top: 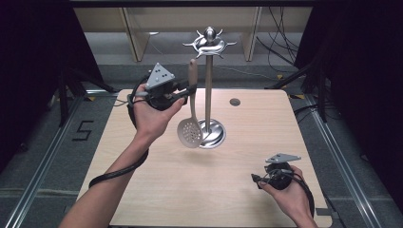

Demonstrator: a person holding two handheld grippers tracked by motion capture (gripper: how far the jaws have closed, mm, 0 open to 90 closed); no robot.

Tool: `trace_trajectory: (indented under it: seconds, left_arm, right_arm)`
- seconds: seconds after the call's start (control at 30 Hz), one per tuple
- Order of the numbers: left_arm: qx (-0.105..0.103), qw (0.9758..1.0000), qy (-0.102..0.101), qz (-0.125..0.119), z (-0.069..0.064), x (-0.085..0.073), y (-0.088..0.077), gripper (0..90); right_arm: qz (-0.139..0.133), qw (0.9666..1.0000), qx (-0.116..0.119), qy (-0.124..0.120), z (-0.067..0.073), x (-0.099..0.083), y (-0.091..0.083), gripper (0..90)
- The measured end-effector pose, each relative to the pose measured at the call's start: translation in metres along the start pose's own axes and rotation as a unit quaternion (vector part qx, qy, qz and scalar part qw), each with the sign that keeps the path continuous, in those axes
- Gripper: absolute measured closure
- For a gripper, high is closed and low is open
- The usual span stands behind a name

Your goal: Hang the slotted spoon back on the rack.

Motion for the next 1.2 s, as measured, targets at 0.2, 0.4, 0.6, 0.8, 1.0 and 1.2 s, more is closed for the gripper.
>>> trace_trajectory:
  seconds: [0.2, 0.4, 0.6, 0.8, 1.0, 1.2]
  left_arm:
    - [0.002, 1.0, 0.001, 0.0, 0.0, 0.002, 0.002, 69.8]
    - [0.004, 1.0, 0.001, 0.003, 0.002, 0.004, 0.005, 69.8]
    - [0.006, 1.0, -0.002, 0.004, 0.004, 0.007, 0.006, 69.8]
    - [0.008, 0.9999, -0.003, 0.01, 0.006, 0.008, 0.009, 69.8]
    - [0.007, 0.9999, -0.005, 0.012, 0.006, 0.007, 0.012, 69.7]
    - [0.006, 0.9998, -0.006, 0.019, 0.004, 0.008, 0.016, 69.7]
  right_arm:
    - [-0.001, 1.0, -0.001, 0.004, 0.0, -0.001, 0.0, 39.1]
    - [-0.001, 1.0, 0.0, 0.0, 0.0, 0.0, 0.0, 39.2]
    - [0.002, 1.0, -0.001, 0.004, 0.0, -0.001, 0.0, 39.2]
    - [0.002, 1.0, -0.001, 0.003, 0.0, -0.001, 0.0, 39.3]
    - [0.002, 1.0, 0.001, 0.004, 0.001, -0.001, 0.0, 39.4]
    - [0.002, 1.0, -0.002, 0.002, 0.0, -0.001, 0.0, 39.4]
Point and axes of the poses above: each handheld gripper's, and its own axes: y roughly forward along the jaws, x roughly out of its top, z roughly to its left, the point moved 10 cm from there along y, roughly forward along the jaws, and after that the axes turned 14 degrees about x, right-handed, at the moved point
